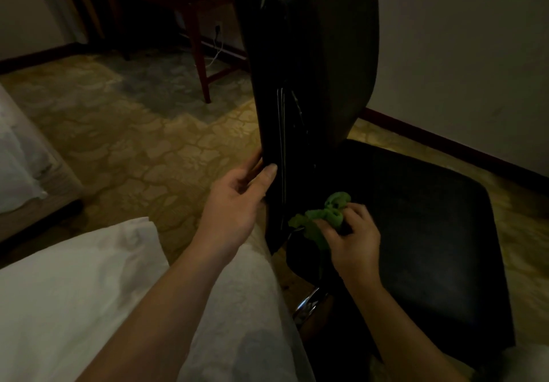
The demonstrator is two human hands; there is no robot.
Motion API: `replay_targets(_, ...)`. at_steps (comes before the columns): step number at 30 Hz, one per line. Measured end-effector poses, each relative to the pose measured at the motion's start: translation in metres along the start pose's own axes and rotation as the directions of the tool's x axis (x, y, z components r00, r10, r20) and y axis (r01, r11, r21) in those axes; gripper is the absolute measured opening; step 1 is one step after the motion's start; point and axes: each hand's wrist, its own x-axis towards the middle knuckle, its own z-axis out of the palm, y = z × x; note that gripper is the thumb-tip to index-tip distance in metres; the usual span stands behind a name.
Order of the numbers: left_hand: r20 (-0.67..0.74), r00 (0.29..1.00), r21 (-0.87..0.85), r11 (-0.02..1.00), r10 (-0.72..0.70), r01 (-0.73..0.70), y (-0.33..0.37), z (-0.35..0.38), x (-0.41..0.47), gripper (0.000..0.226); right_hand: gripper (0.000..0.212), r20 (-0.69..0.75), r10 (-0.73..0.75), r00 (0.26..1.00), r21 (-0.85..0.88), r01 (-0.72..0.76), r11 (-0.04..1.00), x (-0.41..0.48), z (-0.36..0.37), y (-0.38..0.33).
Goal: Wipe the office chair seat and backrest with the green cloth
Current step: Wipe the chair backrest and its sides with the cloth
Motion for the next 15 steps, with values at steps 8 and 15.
replay_targets(8, 0.008, 0.999, 0.035, 0.998, -0.044, 0.044, 0.002, -0.003, 0.0, 0.034, 0.015, -0.053, -0.016, 0.998, -0.071, 0.013, 0.997, -0.024, 0.007, 0.016)
replay_targets(15, -0.005, 0.997, 0.048, 0.996, -0.073, 0.073, -0.005, -0.002, 0.0, 0.047, 0.014, -0.1, -0.127, 0.987, 0.002, 0.128, 0.992, -0.001, 0.003, 0.002)
